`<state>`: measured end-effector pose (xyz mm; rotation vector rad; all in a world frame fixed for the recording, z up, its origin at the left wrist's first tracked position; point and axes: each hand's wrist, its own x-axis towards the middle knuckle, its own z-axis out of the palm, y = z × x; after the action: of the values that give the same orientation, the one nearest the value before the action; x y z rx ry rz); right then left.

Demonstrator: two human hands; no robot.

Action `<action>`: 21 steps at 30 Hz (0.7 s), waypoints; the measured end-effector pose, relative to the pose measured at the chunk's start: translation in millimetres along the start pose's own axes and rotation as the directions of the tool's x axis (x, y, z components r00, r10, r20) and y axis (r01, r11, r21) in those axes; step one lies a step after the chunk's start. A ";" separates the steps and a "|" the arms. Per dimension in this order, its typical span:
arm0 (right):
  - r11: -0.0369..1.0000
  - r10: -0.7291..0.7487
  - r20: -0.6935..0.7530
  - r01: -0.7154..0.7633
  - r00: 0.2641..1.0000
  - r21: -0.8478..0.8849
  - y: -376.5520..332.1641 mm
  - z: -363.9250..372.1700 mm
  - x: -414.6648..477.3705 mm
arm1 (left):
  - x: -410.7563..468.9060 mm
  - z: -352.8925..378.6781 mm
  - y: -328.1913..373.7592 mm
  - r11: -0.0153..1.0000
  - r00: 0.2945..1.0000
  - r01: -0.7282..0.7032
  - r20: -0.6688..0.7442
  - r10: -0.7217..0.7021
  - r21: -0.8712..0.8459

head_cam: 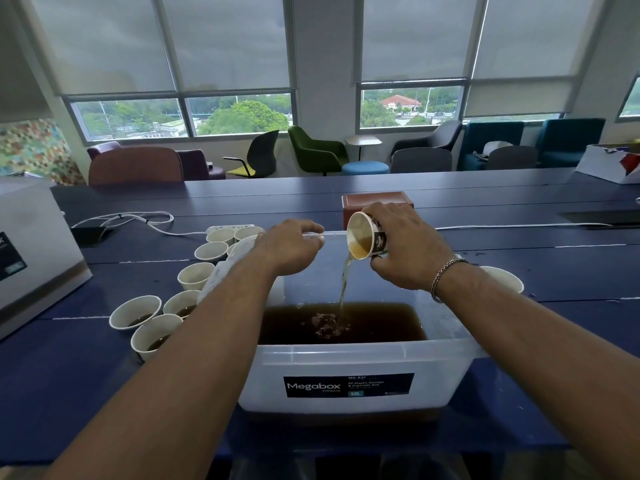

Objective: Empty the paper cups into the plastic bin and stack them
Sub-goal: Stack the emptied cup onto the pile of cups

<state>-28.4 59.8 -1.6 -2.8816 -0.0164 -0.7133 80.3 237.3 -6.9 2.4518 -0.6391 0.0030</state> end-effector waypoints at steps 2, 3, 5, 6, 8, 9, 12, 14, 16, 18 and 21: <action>1.000 -0.006 -0.003 0.006 1.000 -0.006 0.4 0.0 0.4 | -0.2 0.0 -0.5 1.000 1.000 0.002 0.003 -0.002 -0.003; 1.000 -0.009 -0.012 0.009 1.000 -0.014 0.6 -0.1 0.6 | -0.5 -0.3 -0.6 1.000 1.000 0.004 0.004 -0.004 -0.005; 0.999 -0.017 -0.036 0.016 0.999 -0.037 0.9 -0.2 0.8 | -1.0 -0.7 -0.2 1.000 1.000 0.006 0.007 -0.006 -0.007; 0.999 -0.023 -0.044 0.021 0.999 -0.045 1.2 0.0 0.9 | -1.1 -1.0 -0.1 1.000 1.000 0.006 0.009 -0.005 -0.006; 0.998 -0.033 -0.052 0.030 0.998 -0.053 1.4 0.4 1.3 | -1.1 -1.3 0.0 1.000 1.000 0.003 0.014 -0.003 -0.003; 0.998 -0.038 -0.056 0.035 0.998 -0.056 1.3 0.5 1.5 | -1.4 -1.5 0.2 1.000 1.000 0.004 0.016 -0.004 -0.001; 0.996 -0.064 -0.089 0.057 0.994 -0.071 0.8 1.4 1.4 | -2.2 -1.8 1.2 1.000 1.000 0.007 0.015 -0.007 0.000; 0.994 -0.088 -0.128 0.078 0.988 -0.081 0.5 1.7 1.3 | -3.2 -2.0 2.2 1.000 1.000 0.007 0.017 -0.007 0.000; 0.990 -0.115 -0.159 0.100 0.981 -0.099 -0.1 1.3 1.9 | -2.8 -2.1 1.7 1.000 1.000 0.008 0.022 -0.008 -0.003; 0.983 -0.144 -0.169 0.122 0.975 -0.135 -0.6 0.3 3.1 | -3.3 -2.4 2.4 1.000 1.000 0.007 0.026 -0.007 -0.006; 0.975 -0.151 -0.178 0.117 0.972 -0.188 0.0 -0.8 5.0 | -5.7 -3.7 5.2 1.000 1.000 0.007 0.030 -0.007 -0.012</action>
<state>-24.3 59.6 1.4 -2.9851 -0.1311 -1.0667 73.4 238.2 -1.9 2.4469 -0.6414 -0.0398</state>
